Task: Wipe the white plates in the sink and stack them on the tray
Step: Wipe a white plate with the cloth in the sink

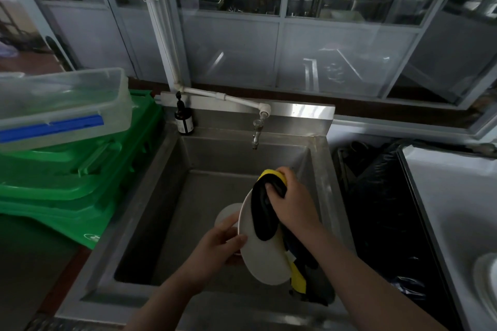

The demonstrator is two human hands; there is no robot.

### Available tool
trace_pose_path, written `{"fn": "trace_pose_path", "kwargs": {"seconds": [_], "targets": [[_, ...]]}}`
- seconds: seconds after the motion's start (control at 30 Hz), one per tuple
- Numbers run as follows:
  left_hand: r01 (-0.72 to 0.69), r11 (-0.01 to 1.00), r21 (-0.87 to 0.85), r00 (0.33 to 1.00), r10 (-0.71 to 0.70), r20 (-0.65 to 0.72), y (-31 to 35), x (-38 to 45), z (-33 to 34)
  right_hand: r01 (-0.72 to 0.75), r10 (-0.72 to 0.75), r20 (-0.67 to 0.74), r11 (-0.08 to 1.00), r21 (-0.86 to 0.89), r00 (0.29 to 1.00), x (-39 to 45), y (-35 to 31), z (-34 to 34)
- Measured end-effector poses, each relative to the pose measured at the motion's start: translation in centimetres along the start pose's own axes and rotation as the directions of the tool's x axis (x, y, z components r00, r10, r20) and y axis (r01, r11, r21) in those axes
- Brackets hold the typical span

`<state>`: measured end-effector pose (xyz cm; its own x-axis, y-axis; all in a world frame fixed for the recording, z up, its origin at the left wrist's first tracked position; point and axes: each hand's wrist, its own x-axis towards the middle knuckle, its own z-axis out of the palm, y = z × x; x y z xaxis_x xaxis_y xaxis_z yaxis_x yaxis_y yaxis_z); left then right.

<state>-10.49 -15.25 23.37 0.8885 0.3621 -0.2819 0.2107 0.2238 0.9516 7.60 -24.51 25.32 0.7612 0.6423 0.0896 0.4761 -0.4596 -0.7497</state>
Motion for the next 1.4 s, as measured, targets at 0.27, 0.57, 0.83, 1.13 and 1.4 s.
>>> {"fn": "trace_pose_path", "kwargs": {"seconds": [0.27,0.57,0.83,1.13,1.4], "targets": [[-0.024,1.0,0.015,0.999,0.024,-0.027,-0.1,0.4,-0.3,-0.19,0.192,-0.048,0.981,0.047,0.98,1.8,2.4,-0.6],[-0.05,0.999,0.009,0.996,0.05,-0.068,-0.2,0.7,-0.7,-0.333,0.341,-0.081,0.938,0.096,0.937,1.7,5.9,-2.3],[-0.08,0.985,-0.151,0.987,0.058,-0.149,-0.4,1.0,-0.6,-0.381,0.4,-0.034,0.893,0.241,0.916,-0.4,7.5,-2.8],[-0.158,0.956,-0.248,0.94,0.069,-0.333,-0.2,2.4,-0.2,-0.427,0.448,0.033,0.825,0.37,0.893,-3.8,7.4,0.0],[-0.235,0.932,-0.274,0.908,0.11,-0.404,0.6,3.1,0.7,-0.363,0.312,0.187,0.833,0.418,0.931,-6.7,5.2,2.2]]}}
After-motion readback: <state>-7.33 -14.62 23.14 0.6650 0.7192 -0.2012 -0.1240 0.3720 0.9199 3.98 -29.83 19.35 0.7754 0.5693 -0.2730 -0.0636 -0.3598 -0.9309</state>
